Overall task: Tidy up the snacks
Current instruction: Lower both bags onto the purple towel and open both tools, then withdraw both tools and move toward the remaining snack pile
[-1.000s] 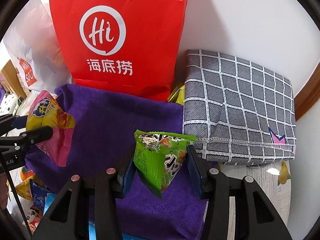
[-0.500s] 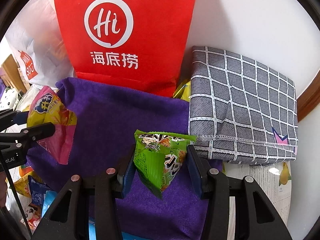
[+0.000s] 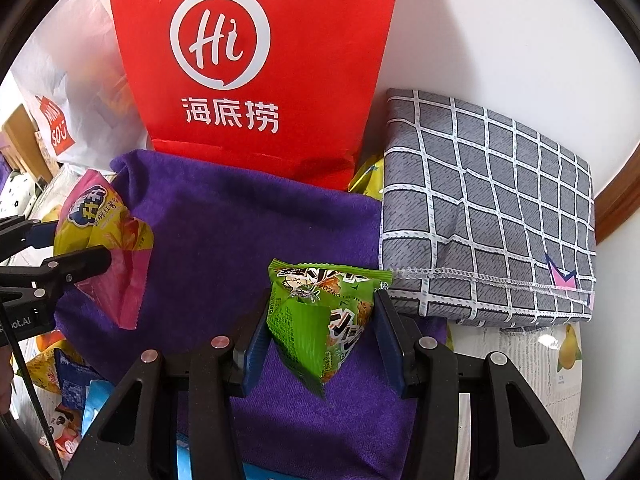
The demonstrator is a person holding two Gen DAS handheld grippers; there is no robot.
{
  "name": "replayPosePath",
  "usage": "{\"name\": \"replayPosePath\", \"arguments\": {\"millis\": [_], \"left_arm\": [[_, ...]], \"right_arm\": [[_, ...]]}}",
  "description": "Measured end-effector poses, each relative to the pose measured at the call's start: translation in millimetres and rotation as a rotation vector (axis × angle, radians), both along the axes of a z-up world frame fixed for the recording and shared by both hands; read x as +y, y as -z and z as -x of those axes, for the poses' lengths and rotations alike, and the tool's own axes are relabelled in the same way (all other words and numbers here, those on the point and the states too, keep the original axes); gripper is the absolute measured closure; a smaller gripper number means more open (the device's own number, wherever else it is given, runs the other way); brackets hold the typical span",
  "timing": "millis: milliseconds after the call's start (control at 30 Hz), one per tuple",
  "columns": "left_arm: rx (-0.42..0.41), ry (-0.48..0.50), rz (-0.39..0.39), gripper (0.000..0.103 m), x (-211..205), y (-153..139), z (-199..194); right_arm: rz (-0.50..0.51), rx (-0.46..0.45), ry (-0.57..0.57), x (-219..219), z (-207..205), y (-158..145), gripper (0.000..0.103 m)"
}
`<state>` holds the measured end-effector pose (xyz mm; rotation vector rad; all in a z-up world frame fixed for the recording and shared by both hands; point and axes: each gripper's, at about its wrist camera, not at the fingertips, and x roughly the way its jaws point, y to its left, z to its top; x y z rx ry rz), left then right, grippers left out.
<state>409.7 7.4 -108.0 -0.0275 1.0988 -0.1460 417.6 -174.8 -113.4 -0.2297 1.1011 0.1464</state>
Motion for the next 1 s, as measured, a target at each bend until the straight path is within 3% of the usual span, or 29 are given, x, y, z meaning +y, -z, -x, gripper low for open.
{"name": "replayPosePath", "arguments": {"millis": [300, 567, 633, 700, 1000], "left_arm": [[0.011, 0.006, -0.003, 0.050, -1, 3, 0], [0.020, 0.010, -0.001, 0.050, -2, 3, -1], [0.014, 0.026, 0.025, 0.046, -3, 1, 0], [-0.002, 0.031, 0.045, 0.031, -2, -4, 1], [-0.046, 0.010, 0.052, 0.029, 0, -24, 10]], "right_arm": [[0.010, 0.011, -0.016, 4, 1, 2, 0.054], [0.001, -0.026, -0.030, 7, 6, -10, 0.044], [-0.003, -0.038, -0.029, 6, 8, -15, 0.044], [-0.006, -0.052, -0.026, 6, 10, -19, 0.044], [-0.057, -0.136, -0.055, 12, 25, -51, 0.044]]}}
